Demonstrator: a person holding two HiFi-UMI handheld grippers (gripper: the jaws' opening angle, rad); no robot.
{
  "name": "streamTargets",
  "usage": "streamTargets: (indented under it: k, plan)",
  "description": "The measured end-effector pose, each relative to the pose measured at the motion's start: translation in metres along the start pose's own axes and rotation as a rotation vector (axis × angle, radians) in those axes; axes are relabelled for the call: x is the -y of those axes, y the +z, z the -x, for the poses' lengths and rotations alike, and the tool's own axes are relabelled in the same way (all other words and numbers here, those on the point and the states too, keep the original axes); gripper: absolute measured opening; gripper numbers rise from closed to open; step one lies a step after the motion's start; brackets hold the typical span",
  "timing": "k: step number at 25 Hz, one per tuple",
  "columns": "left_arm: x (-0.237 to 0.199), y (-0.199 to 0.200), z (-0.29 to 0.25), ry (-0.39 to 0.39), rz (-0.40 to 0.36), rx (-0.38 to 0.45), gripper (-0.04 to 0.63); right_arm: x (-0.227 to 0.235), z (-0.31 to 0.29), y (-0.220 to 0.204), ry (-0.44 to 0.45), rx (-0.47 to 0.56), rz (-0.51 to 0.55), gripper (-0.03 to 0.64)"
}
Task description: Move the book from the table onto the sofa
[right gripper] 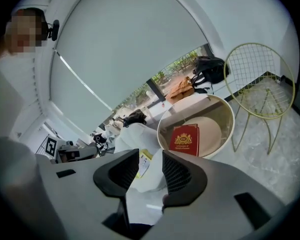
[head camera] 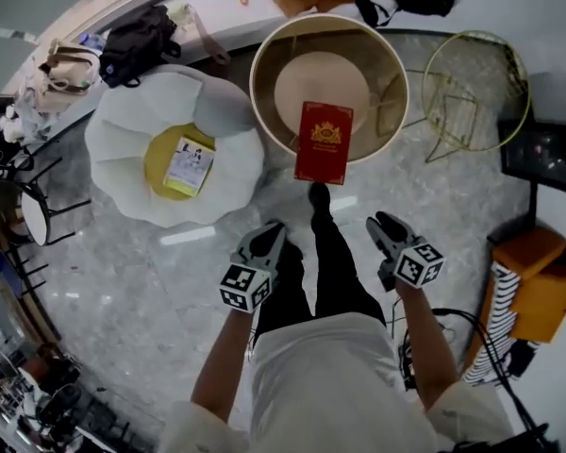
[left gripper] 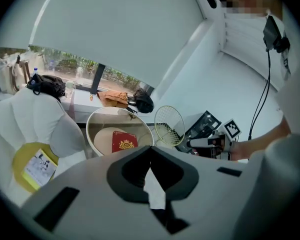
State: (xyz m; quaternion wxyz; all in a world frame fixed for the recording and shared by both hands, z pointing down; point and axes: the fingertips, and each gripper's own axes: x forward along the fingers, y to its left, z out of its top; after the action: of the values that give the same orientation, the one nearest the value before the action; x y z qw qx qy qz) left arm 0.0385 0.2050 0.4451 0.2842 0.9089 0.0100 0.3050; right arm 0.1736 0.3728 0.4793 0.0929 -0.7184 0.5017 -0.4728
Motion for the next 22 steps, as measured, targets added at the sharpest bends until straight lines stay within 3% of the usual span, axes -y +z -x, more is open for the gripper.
streamTargets:
  k: [13,22]
  plan:
    - [-0.086,-0.063,-0.147,0.084,0.098,-0.096,0.006,0.119,-0.141,-0.051,0.085,-0.238,-0.12,0.216]
    - [-0.138,-0.124,-0.208,0.153,0.193,-0.203,0.071,0.177,-0.202,-0.103,0.112,-0.375,-0.235,0.261]
